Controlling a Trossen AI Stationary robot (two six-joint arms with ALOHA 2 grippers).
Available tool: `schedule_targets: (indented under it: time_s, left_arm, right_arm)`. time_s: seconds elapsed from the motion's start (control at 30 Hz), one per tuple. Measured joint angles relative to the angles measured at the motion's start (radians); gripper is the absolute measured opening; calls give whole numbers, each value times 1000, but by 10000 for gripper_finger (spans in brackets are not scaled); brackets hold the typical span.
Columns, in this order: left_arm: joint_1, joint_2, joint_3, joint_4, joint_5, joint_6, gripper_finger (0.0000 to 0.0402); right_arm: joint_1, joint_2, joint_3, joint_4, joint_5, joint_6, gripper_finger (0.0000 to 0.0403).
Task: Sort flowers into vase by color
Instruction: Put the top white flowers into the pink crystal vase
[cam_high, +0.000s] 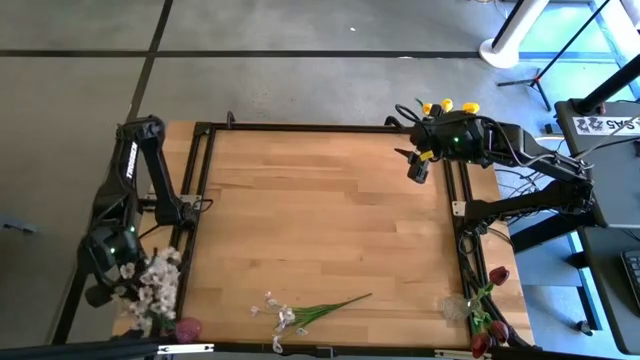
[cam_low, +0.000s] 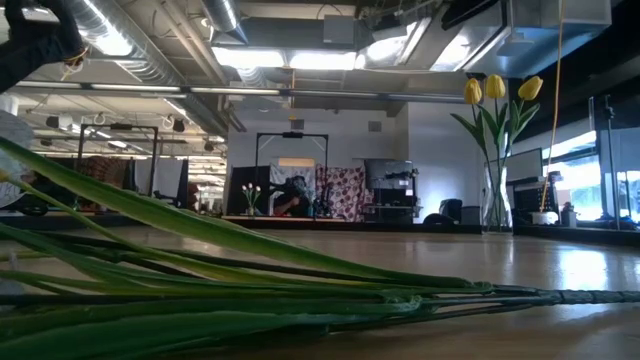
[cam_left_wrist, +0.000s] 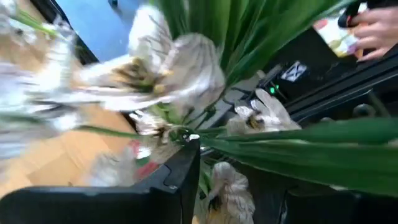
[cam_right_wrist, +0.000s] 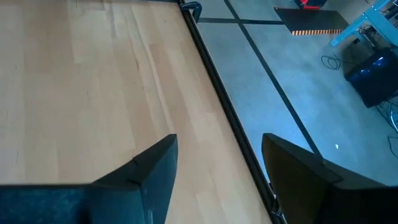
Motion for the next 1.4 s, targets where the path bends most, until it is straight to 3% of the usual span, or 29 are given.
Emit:
schedule_targets:
  time_s: [0.23,0.37,0.43,0.6,0.8,0.97,1.13,1.4]
  left_arm:
    - [0,-58,0,13,-82,0,108]
    - [0,-59,7,15,-18,-11,108]
    - [0,-59,41,6,-32,-9,108]
    - [0,-61,171,-51,-173,61,108]
    - [0,-61,312,-179,-254,52,108]
    - [0,-61,416,-150,-429,55,108]
    - [1,-59,469,-17,-628,57,108]
    - [11,77,467,48,-623,82,108]
  right_arm:
    - [0,0,0,0,1,23,234]
    - [0,0,0,0,2,24,234]
    - [0,0,0,0,2,25,234]
    - [0,0,0,0,4,26,234]
    - [0,1,0,0,4,27,234]
    - [0,1,0,0,4,27,234]
    - [0,1,0,0,4,26,234]
    - [0,1,0,-12,11,17,234]
